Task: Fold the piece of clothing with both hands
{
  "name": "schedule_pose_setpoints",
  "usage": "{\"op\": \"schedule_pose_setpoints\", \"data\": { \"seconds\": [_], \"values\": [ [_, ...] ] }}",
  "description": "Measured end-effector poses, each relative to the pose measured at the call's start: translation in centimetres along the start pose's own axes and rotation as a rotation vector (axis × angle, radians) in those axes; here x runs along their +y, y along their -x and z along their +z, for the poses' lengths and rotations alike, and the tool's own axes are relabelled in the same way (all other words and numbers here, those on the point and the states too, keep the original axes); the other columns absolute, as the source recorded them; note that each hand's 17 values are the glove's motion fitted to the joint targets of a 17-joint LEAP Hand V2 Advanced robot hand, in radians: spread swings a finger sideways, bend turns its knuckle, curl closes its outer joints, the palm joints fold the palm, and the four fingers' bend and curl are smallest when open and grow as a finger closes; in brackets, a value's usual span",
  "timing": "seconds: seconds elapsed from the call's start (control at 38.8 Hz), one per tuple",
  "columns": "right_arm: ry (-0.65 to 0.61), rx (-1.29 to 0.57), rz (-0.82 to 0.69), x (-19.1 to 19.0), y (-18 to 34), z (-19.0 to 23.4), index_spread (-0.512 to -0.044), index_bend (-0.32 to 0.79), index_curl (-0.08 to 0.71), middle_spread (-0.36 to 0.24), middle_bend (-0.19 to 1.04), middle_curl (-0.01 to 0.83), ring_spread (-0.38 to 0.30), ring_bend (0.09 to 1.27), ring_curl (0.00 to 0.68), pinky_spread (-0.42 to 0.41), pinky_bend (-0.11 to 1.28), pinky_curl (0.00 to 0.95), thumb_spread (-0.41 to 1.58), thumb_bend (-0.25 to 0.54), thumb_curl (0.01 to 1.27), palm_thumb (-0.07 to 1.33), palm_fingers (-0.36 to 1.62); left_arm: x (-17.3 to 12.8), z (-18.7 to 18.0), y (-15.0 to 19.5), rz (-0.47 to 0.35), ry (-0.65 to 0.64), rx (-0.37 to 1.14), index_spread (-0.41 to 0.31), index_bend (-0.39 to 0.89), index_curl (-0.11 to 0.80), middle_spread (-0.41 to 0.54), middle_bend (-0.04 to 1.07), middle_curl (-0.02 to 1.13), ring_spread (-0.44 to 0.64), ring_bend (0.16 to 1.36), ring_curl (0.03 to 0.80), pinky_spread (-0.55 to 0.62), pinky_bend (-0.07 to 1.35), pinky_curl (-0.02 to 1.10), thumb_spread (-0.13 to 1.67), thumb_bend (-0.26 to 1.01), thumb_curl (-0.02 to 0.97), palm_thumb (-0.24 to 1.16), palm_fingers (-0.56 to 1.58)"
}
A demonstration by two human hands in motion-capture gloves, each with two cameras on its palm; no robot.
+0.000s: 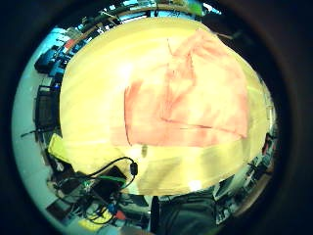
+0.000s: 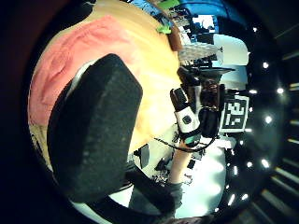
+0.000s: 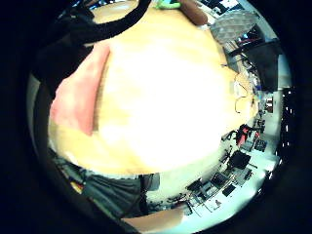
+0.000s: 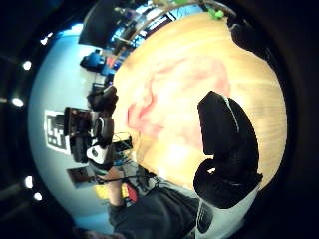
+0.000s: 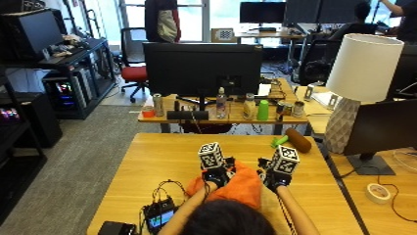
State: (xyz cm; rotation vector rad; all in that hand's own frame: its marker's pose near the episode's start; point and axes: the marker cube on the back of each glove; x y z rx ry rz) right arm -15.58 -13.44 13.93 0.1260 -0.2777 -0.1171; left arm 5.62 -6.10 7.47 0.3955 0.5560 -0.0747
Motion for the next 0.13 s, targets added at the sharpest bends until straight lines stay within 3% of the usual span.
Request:
{"op": "schedule_pose_setpoints", "data": {
  "seconds": [0.05,0.13],
  "values": [
    [0.024,-0.007,0.010,0.10,-0.12,0.09,-0.269,0.15,0.285,-0.041,0.21,0.420,-0.020,0.40,0.349,0.079,0.50,0.368,1.42,-0.011,0.25,0.80,0.63,-1.00,1.08,0.64,-0.076,0.041,-0.043,-0.079,0.18,0.338,0.132,0.15,0.32,0.20,0.60,0.311,0.29,0.31,0.35,1.31,-0.01,0.175,0.07,0.33],
    [-0.019,-0.027,-0.027,-0.66,-0.05,0.14,-0.275,0.15,0.289,-0.039,0.21,0.416,0.004,0.36,0.324,0.123,0.46,0.342,1.42,-0.009,0.26,0.80,0.61,-0.94,1.17,0.59,-0.082,0.092,-0.041,-0.074,0.18,0.346,0.140,0.14,0.31,0.21,0.59,0.309,0.30,0.31,0.35,1.32,-0.01,0.177,0.07,0.32]
  ]
}}
